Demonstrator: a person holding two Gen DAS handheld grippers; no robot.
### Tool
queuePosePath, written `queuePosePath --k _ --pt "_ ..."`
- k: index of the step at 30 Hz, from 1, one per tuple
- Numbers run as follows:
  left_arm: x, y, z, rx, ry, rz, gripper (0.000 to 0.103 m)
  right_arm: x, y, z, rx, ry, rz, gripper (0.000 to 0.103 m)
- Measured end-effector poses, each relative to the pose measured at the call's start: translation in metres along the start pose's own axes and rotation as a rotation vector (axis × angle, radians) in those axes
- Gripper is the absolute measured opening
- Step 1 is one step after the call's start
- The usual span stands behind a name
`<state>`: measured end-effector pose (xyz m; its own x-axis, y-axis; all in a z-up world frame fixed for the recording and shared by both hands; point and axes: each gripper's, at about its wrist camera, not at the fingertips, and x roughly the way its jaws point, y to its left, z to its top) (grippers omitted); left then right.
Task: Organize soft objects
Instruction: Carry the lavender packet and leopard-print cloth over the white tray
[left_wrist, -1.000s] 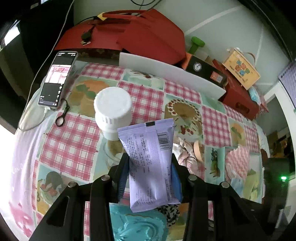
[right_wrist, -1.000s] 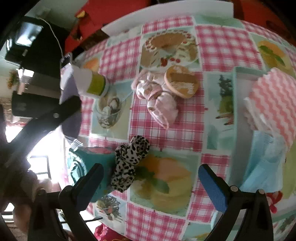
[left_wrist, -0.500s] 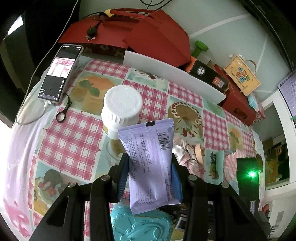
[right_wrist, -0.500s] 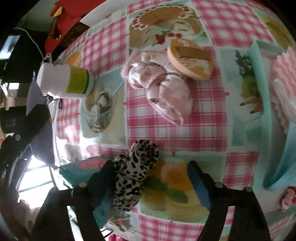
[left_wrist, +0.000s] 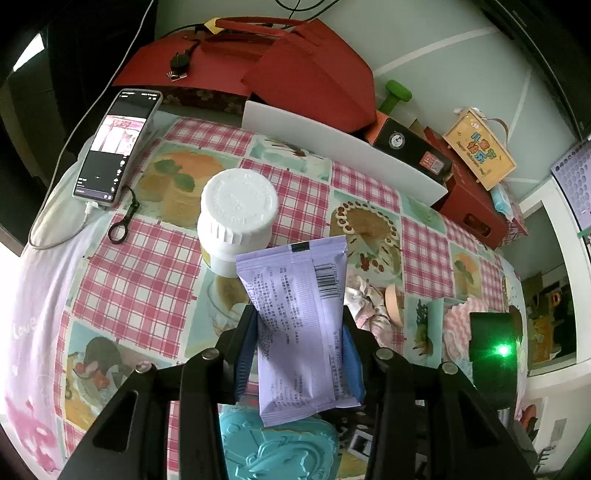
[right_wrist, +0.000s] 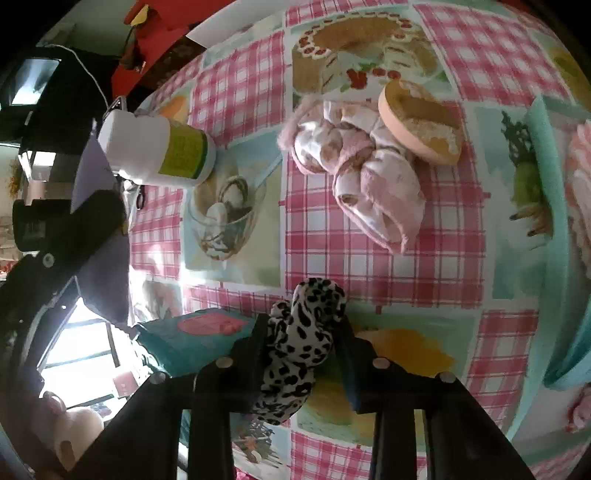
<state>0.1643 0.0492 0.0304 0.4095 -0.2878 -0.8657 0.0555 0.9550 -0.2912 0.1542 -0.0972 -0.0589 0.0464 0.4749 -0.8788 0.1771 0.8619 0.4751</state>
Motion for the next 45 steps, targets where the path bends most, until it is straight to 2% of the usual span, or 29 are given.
queuePosePath --k 7,12,22,26,33,38,45 --pt "-0.004 -0.003 0.0 0.011 -0.006 -0.002 0.043 -0.028 -0.014 -0.001 -0.003 -0.028 -0.014 0.035" --pt "-0.009 -0.012 -0.001 0.031 -0.021 -0.004 0.043 -0.049 -0.028 -0.003 0.008 -0.079 -0.009 0.035" --pt "-0.021 -0.042 -0.006 0.088 -0.052 -0.023 0.043 -0.122 -0.063 -0.011 -0.005 -0.25 -0.13 0.035" --pt "-0.023 -0.064 -0.011 0.13 -0.058 -0.047 0.043 -0.156 -0.088 -0.011 0.027 -0.317 -0.187 0.035" --pt "-0.019 -0.118 -0.027 0.246 -0.042 -0.076 0.043 -0.2 -0.14 -0.02 0.117 -0.372 -0.288 0.035" --pt "-0.011 -0.168 -0.049 0.371 -0.004 -0.126 0.043 -0.22 -0.173 -0.026 0.171 -0.385 -0.331 0.035" --pt "0.011 -0.207 -0.081 0.481 0.059 -0.137 0.043 -0.245 -0.21 -0.032 0.232 -0.417 -0.375 0.035"
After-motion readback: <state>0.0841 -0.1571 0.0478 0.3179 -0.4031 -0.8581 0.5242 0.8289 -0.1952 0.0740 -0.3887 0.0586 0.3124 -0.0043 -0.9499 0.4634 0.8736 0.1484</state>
